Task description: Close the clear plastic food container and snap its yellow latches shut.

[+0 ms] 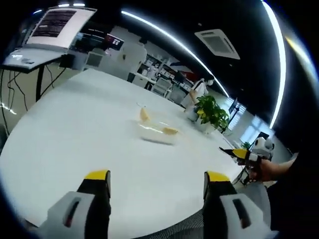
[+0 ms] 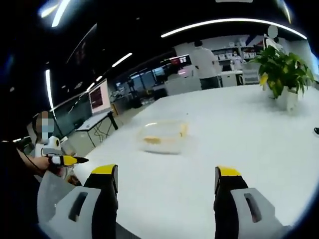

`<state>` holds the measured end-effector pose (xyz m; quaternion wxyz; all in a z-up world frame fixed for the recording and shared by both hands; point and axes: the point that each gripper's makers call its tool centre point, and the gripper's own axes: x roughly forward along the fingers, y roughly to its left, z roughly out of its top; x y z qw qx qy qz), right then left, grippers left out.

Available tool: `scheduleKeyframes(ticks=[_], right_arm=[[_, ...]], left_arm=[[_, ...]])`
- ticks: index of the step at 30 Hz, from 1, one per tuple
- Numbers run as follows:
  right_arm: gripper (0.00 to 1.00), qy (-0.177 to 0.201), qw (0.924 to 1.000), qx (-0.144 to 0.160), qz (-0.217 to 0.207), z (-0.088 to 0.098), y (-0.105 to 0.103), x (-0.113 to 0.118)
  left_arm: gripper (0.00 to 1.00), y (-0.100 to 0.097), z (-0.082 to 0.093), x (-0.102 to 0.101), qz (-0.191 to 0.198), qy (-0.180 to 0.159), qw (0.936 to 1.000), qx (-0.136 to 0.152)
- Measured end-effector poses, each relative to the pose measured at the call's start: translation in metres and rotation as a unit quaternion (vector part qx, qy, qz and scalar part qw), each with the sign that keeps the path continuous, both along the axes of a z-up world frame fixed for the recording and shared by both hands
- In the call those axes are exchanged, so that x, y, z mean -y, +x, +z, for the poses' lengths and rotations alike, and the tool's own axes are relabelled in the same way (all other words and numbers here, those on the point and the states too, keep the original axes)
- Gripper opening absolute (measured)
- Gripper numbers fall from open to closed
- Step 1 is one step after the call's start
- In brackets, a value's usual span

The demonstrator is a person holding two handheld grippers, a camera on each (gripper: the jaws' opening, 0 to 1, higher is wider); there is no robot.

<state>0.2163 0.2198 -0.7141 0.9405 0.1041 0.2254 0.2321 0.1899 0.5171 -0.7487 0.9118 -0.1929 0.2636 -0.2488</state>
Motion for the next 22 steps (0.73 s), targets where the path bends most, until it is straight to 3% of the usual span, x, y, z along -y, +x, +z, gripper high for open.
scheduleKeyframes(ticks=[8, 11, 13, 15, 18, 22], right_arm=[[0.72, -0.055, 0.9976, 0.008, 0.042, -0.01, -0.008, -0.016], [0.72, -0.068, 0.9965, 0.007, 0.047, -0.015, -0.01, -0.018], [0.71, -0.072, 0.9962, 0.007, 0.048, -0.016, -0.01, -0.019], [0.7, -0.082, 0.9954, 0.004, 0.05, -0.02, -0.01, -0.017], [0.67, -0.092, 0.9945, -0.003, 0.049, -0.024, -0.009, -0.016], [0.69, -0.102, 0.9931, -0.017, 0.057, -0.032, -0.011, -0.019]], left_arm=[[0.71, -0.003, 0.004, 0.015, -0.012, 0.023, 0.9996, 0.014], [0.7, -0.007, 0.003, 0.025, -0.055, 0.08, 0.9939, 0.051], [0.65, -0.01, -0.008, 0.026, -0.073, 0.113, 0.9895, 0.052], [0.61, -0.008, -0.012, 0.027, -0.068, 0.081, 0.994, 0.026], [0.62, -0.007, -0.006, 0.029, -0.068, 0.07, 0.9943, 0.042], [0.59, -0.012, -0.013, 0.034, -0.092, 0.079, 0.9922, 0.029]])
